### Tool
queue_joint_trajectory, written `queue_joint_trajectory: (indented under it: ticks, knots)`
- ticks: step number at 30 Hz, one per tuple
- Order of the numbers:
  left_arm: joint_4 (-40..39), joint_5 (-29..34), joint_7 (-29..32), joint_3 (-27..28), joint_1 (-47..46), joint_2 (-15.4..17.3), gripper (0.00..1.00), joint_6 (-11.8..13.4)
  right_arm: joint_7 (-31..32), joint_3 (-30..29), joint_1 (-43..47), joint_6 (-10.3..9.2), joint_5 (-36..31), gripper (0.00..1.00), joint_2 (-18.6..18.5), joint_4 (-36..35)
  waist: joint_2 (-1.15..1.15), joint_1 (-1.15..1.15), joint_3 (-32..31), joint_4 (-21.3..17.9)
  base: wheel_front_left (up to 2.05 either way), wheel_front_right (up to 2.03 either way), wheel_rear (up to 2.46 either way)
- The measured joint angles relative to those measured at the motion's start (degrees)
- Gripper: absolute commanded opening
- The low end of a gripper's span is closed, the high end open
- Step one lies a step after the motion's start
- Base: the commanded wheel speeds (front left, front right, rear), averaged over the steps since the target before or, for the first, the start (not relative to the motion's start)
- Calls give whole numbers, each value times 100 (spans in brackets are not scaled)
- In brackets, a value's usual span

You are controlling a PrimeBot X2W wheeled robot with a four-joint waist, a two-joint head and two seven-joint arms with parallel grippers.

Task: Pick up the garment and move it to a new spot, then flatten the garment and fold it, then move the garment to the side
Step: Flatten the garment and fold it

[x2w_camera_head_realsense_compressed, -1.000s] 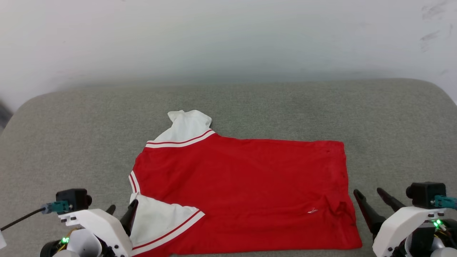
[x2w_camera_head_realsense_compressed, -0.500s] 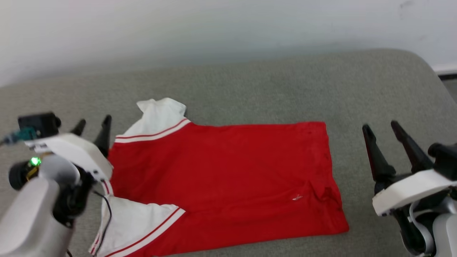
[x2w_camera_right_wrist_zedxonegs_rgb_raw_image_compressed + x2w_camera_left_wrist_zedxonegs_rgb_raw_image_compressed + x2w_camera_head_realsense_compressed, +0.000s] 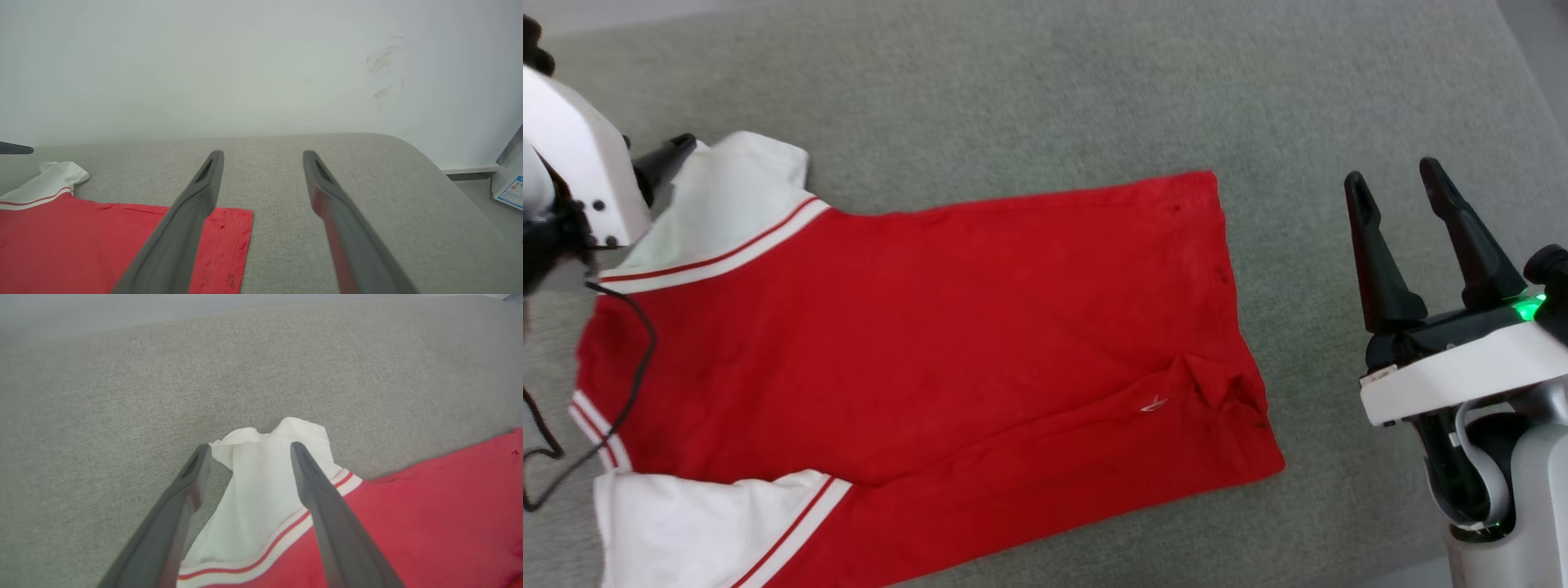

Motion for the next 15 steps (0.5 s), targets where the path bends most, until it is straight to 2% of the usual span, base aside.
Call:
queue_joint_trajectory:
  ticks: [6,11,12,13,14,15]
  knots:
    - [145,-22,1088,-211,-377,294,100,97,-75,101,-35,0,62,100,130,85,0,0,514,-292,0,0,0]
    - [258,-49,1439,-238,-513,346,100,263,-107,191,-69,0,176,100,186,253,0,-1,806,-464,0,0,0]
    - [286,-110,1514,-223,-531,345,71,308,-107,200,-86,0,188,100,188,282,0,-1,839,-491,0,0,0]
    - [316,-162,1562,-200,-542,336,12,366,-105,204,-109,0,201,100,193,312,0,-1,864,-514,0,0,0]
    - [348,-197,1584,-185,-543,325,0,400,-87,209,-122,0,219,100,194,337,0,-1,879,-530,0,0,0]
    - [370,-200,1588,-175,-544,313,0,428,-81,210,-127,0,248,100,193,361,0,-1,882,-540,0,0,0]
